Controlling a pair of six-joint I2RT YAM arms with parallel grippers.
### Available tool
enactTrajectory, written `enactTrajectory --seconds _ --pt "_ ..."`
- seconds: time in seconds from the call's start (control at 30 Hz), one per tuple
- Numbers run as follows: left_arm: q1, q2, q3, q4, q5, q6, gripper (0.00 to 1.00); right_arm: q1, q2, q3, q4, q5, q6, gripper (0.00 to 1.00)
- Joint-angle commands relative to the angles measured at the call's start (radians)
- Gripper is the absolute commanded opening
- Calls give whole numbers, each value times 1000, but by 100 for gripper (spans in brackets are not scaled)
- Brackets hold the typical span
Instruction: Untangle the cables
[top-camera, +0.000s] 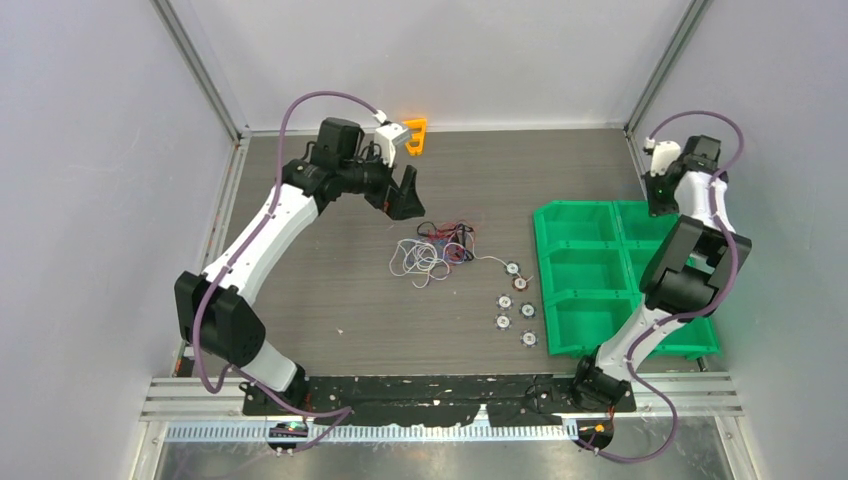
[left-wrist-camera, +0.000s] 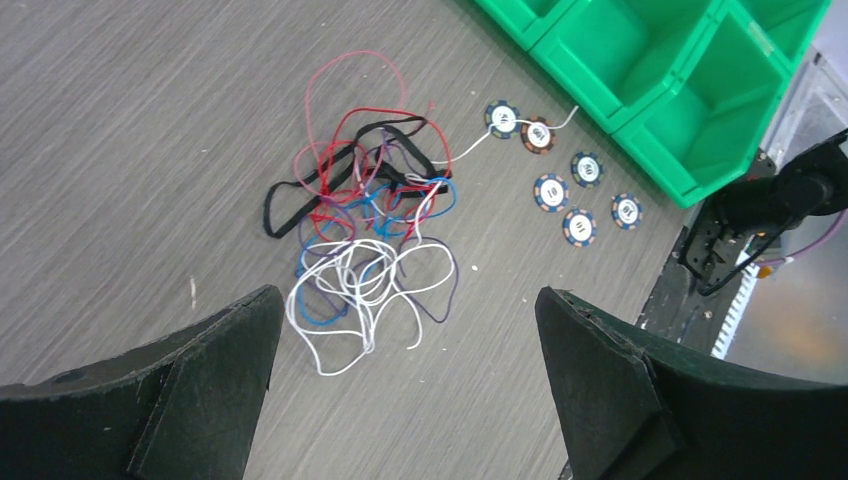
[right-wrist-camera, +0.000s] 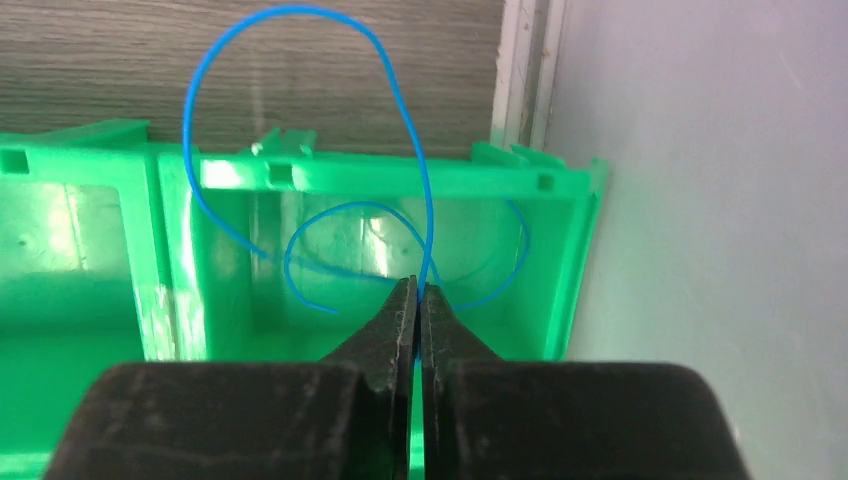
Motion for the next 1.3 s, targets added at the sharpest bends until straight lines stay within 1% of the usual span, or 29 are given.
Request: enactTrajectory --seconds 0.0,0.07,0.17,0.2,0.27,0.3,0.33,0.37,0.4,0.43,0.47,0.5,0.53,0.57,0.63,0.7,0.83,0.9,0.97,1.07,1.13,1.23,1.27 --pt "21 24 78 -48 -23 43 100 42 38 12 85 124 -82 5" --pt "24 26 91 -62 -26 49 100 42 47 10 82 161 -108 6" --pt "28 20 94 -73 -29 68 100 38 34 -24 74 173 -139 5" --pt "29 18 94 -76 -30 74 100 37 28 -33 64 163 -154 8" --pt "31 17 93 -80 -34 78 100 36 13 -53 52 153 -166 18" --pt "32 16 92 -78 -34 78 100 35 4 -55 44 134 -167 27" --pt "33 14 90 -76 -33 75 100 35 0 -49 29 111 -165 32" --pt "35 12 88 -71 -36 72 100 35 -7 -40 16 101 -163 39" --pt "36 10 85 -64 -36 69 100 35 -12 -17 -14 77 -158 43" --pt "37 7 80 -58 -37 66 100 35 -24 -5 -29 67 -155 50" --pt "40 3 76 -51 -40 66 100 34 -32 21 -62 38 -150 53" --pt "41 -2 69 -44 -44 63 100 33 -45 35 -80 24 -149 60" --pt "44 -6 63 -35 -48 62 100 30 -53 64 -119 -11 -149 63" --pt "48 -12 56 -29 -53 58 100 24 -69 78 -139 -55 -151 70" --pt "60 -25 44 -19 -60 53 100 13 -92 127 -231 -113 -160 80" --pt "72 -38 24 -5 -60 47 99 -1 -107 176 -299 -175 -176 86" --pt "97 -79 -25 25 -57 49 100 -36 -109 286 -416 -299 -175 93" --pt "106 -99 -57 44 -45 54 100 -38 -89 338 -455 -331 -169 94" --pt "112 -114 -83 62 -31 54 100 -32 -54 404 -467 -332 -145 94" --pt "116 -127 -106 79 -1 44 100 -24 49 494 -500 -330 -109 93" --pt "117 -135 -122 91 16 27 100 -22 112 555 -522 -332 -55 92" --pt "117 -153 -157 119 34 8 100 -12 170 591 -492 -323 11 89" --pt "117 -157 -168 126 36 3 100 -7 178 588 -456 -311 41 87"
